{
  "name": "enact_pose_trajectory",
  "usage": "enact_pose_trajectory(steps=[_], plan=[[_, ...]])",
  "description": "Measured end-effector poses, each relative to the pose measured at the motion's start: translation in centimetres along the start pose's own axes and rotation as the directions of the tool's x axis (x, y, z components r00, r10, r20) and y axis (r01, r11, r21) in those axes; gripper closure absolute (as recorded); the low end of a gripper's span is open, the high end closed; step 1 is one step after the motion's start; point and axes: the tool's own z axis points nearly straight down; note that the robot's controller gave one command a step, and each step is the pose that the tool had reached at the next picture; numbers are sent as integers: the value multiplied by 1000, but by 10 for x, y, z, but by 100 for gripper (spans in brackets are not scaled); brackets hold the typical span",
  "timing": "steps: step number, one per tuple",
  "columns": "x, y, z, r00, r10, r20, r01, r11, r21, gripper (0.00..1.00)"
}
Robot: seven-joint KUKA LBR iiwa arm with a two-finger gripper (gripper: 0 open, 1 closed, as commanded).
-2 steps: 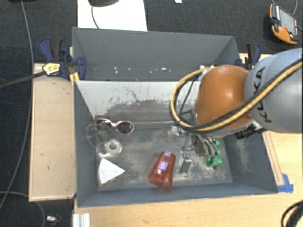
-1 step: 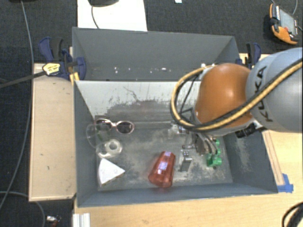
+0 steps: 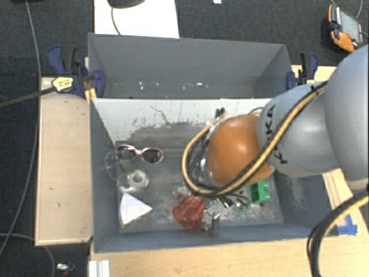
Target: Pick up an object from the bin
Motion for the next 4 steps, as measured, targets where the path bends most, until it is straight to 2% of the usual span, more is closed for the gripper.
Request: enact_pose_trajectory(steps=[1, 2, 3, 4], plan=[[-3, 13, -76, 999, 50, 7, -50, 999, 4, 0], [2, 17, -30, 987, -163, -7, 163, 987, -5, 0], [-3, 11, 0, 877, -480, 2, 480, 877, 5, 0], [1, 15, -2, 920, -392, -2, 392, 920, -2, 100]])
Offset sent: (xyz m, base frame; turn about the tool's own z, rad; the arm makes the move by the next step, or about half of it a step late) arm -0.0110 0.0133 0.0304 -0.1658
